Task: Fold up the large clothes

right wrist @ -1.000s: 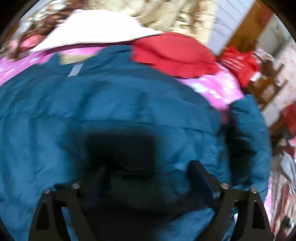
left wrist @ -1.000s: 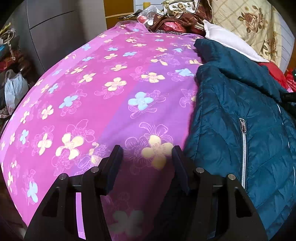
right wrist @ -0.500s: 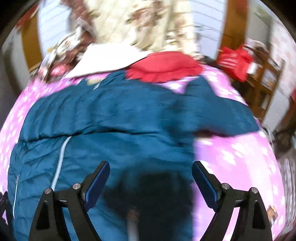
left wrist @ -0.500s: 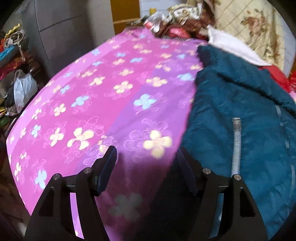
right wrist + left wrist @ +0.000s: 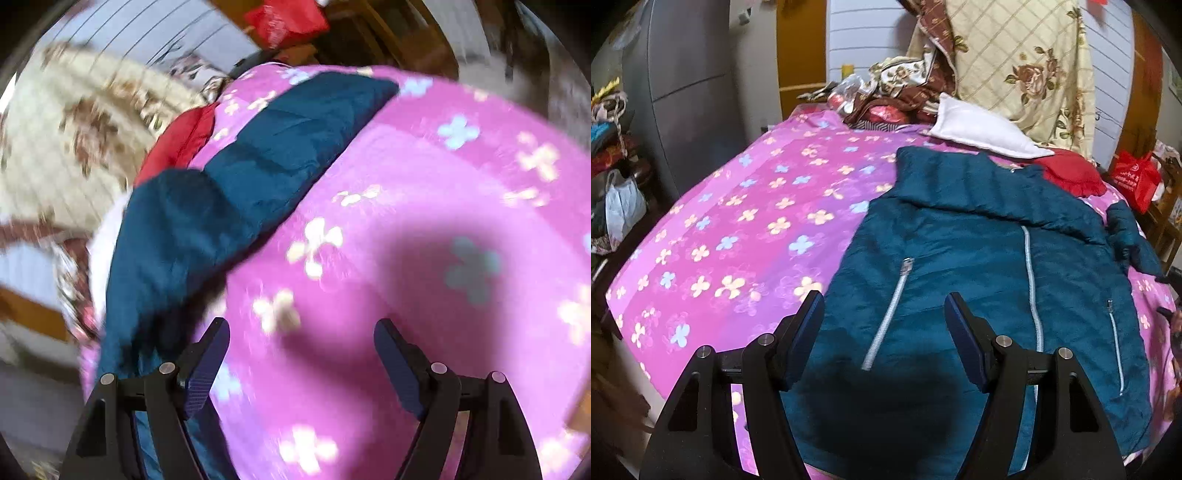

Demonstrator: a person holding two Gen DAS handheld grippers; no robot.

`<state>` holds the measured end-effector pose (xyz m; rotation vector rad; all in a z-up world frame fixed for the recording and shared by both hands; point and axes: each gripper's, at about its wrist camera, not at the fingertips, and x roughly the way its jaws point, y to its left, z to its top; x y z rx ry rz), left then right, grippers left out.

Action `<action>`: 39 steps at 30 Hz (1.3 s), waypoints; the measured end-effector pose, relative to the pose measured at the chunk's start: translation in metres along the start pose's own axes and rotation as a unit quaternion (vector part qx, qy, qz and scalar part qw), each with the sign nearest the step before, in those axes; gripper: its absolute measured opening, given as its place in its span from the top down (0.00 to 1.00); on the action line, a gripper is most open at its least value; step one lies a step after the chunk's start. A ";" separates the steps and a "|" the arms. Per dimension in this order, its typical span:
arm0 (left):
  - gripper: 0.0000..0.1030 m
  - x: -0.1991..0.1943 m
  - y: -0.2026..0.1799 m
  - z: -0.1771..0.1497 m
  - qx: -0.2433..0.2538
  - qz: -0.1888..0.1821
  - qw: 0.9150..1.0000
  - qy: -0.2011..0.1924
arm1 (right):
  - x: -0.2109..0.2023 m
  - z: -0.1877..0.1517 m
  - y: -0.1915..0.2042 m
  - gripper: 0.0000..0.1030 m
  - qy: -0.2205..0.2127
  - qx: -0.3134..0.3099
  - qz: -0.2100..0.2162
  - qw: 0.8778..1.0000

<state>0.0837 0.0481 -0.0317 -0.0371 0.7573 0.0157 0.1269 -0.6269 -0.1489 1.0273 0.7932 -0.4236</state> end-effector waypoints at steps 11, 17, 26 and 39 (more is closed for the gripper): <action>0.34 0.011 -0.033 0.009 0.010 0.026 1.000 0.005 | 0.062 0.077 0.034 0.23 -0.002 0.010 0.054 0.998; 0.34 0.024 -0.023 0.012 -0.026 0.031 0.999 0.028 | 0.082 0.093 0.061 0.86 -0.010 -0.059 -0.083 0.995; 0.34 0.021 -0.021 0.010 -0.015 0.018 1.000 0.008 | 0.010 0.093 0.124 0.95 -0.060 -0.130 -0.076 0.987; 0.34 0.000 0.007 -0.004 -0.011 0.011 0.999 -0.029 | -0.046 -0.084 0.369 0.95 -0.013 -0.361 0.094 0.928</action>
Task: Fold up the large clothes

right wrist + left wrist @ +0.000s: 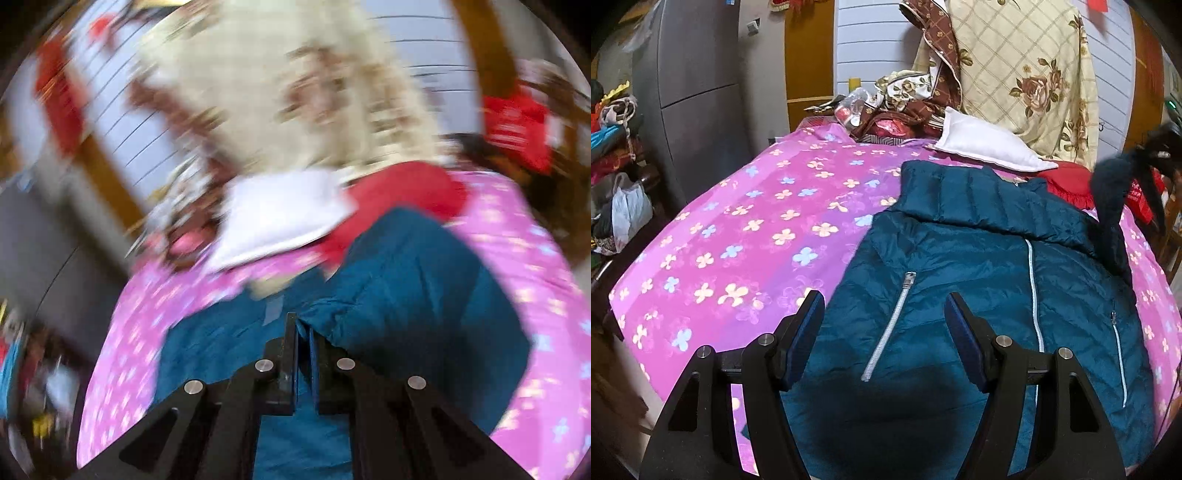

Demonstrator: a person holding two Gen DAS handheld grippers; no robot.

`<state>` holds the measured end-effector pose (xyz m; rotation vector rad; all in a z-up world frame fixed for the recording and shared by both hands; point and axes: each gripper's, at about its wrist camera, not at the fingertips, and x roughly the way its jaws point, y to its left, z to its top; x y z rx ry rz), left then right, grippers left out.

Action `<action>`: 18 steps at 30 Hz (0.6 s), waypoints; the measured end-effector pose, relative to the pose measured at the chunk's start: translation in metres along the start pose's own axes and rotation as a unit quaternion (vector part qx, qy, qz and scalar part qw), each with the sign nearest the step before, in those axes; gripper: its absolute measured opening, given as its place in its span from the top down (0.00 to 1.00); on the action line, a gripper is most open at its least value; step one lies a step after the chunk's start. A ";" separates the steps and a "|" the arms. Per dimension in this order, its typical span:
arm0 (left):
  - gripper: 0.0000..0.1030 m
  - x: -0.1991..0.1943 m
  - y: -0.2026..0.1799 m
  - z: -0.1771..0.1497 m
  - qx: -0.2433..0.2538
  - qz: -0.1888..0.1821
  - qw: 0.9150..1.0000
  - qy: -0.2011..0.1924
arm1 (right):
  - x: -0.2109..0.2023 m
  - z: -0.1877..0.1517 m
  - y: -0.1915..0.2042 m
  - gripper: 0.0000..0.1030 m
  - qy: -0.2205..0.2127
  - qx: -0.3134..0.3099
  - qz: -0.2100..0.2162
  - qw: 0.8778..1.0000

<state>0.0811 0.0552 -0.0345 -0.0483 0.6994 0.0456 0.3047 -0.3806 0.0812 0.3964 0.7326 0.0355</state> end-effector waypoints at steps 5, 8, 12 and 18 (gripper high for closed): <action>0.34 -0.010 0.014 -0.002 -0.006 0.006 1.000 -0.012 | 0.070 -0.063 0.073 0.95 0.087 -0.073 0.009 0.994; 0.34 -0.013 0.020 -0.002 -0.008 0.006 1.000 -0.012 | 0.114 -0.107 0.080 0.95 0.148 -0.081 -0.004 0.986; 0.34 -0.013 0.024 -0.002 -0.014 0.004 1.000 -0.011 | 0.134 -0.141 0.063 0.77 0.181 -0.029 0.022 0.983; 0.34 -0.007 0.019 0.002 -0.009 -0.008 1.000 -0.012 | 0.088 -0.161 0.057 0.48 0.160 -0.011 0.082 0.984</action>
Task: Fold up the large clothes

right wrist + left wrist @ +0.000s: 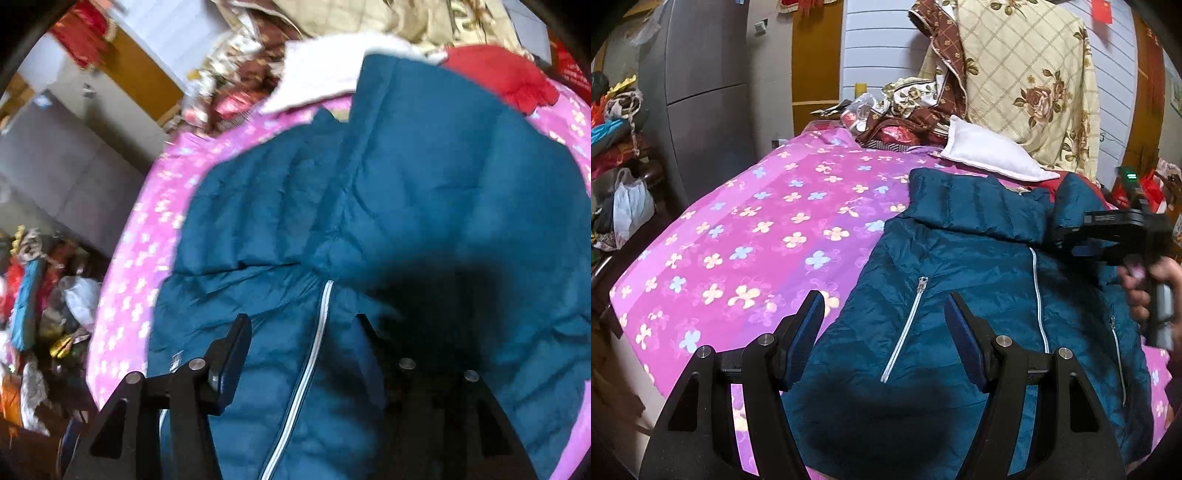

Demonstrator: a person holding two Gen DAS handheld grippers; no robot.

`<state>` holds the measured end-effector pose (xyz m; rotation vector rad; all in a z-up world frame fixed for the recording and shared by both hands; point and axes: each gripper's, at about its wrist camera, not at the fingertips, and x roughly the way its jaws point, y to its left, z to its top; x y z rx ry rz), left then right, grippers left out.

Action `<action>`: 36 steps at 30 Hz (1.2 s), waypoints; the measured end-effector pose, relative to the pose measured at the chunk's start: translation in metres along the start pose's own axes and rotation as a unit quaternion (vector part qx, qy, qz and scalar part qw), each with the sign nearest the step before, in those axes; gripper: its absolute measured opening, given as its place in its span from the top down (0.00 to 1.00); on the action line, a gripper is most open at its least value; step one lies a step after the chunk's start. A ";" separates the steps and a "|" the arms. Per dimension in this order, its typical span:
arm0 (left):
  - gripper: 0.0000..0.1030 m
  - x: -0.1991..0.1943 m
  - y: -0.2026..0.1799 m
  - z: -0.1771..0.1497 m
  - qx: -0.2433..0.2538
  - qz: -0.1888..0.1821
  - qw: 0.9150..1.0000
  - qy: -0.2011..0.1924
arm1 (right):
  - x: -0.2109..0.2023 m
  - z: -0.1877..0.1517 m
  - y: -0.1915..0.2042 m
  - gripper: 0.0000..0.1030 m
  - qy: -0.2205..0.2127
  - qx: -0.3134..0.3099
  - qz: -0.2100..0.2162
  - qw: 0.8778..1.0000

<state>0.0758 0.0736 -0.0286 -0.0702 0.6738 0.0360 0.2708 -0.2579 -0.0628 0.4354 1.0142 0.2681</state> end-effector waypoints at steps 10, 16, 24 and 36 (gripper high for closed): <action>0.34 0.038 -0.010 0.024 0.027 0.011 0.999 -0.037 | -0.114 -0.014 -0.073 0.56 -0.111 0.062 -0.171 0.977; 0.34 0.052 0.003 0.024 0.017 0.021 0.998 -0.065 | -0.059 0.011 -0.128 0.59 -0.063 0.105 -0.269 0.955; 0.34 0.087 0.019 0.017 0.016 0.059 0.997 -0.055 | 0.035 0.081 -0.026 0.60 -0.034 0.028 -0.195 0.980; 0.34 0.107 0.029 0.014 0.019 0.069 0.997 -0.022 | 0.058 0.105 0.183 0.58 -0.047 -0.136 -0.021 0.989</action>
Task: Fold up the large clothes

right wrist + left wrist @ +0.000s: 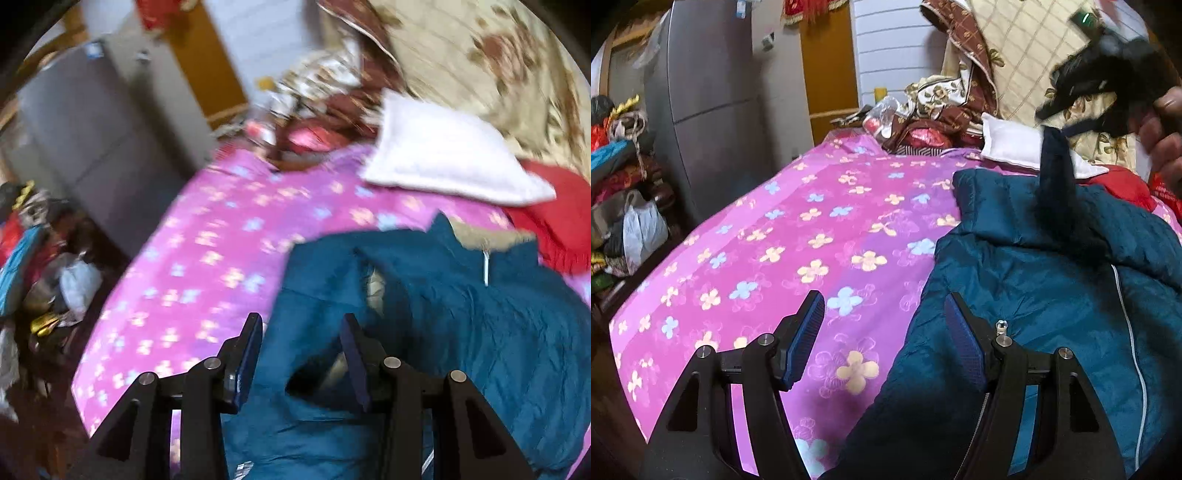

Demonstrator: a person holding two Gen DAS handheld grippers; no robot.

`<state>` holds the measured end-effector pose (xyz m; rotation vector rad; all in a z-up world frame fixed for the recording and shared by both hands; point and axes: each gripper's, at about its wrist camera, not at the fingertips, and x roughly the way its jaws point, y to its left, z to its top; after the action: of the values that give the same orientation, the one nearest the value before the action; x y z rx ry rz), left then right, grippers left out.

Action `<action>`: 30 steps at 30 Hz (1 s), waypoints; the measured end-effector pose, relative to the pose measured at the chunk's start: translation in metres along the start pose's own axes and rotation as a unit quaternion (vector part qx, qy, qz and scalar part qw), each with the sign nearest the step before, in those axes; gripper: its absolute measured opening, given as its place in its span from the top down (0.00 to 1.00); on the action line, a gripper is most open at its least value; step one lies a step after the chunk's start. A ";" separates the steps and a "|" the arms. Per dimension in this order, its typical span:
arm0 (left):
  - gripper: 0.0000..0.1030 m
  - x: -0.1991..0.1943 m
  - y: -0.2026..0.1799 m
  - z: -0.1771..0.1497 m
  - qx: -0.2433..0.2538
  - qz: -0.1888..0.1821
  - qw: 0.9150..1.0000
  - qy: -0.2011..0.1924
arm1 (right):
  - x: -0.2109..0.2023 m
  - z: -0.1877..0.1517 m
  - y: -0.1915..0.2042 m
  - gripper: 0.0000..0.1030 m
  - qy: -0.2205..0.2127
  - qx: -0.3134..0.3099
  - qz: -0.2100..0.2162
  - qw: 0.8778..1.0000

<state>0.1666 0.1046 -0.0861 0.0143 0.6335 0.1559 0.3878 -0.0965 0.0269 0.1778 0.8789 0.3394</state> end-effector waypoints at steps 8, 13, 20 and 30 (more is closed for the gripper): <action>0.34 -0.001 0.011 -0.003 -0.020 0.008 1.000 0.016 | 0.014 -0.037 -0.044 0.56 0.029 0.043 -0.130 0.990; 0.34 0.003 0.014 -0.003 -0.020 0.007 1.000 0.022 | 0.080 -0.061 -0.061 0.56 0.093 0.066 -0.150 0.982; 0.34 0.011 0.017 -0.006 -0.020 0.011 0.999 0.035 | 0.098 -0.068 -0.040 0.54 0.110 0.047 -0.119 0.986; 0.34 -0.003 0.018 -0.013 -0.011 0.003 0.999 0.043 | -0.074 -0.170 -0.060 0.54 0.058 0.066 -0.094 0.992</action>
<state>0.1541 0.1217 -0.0941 -0.0119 0.7184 0.1698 0.2246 -0.1765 -0.0440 0.1968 1.0259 0.1154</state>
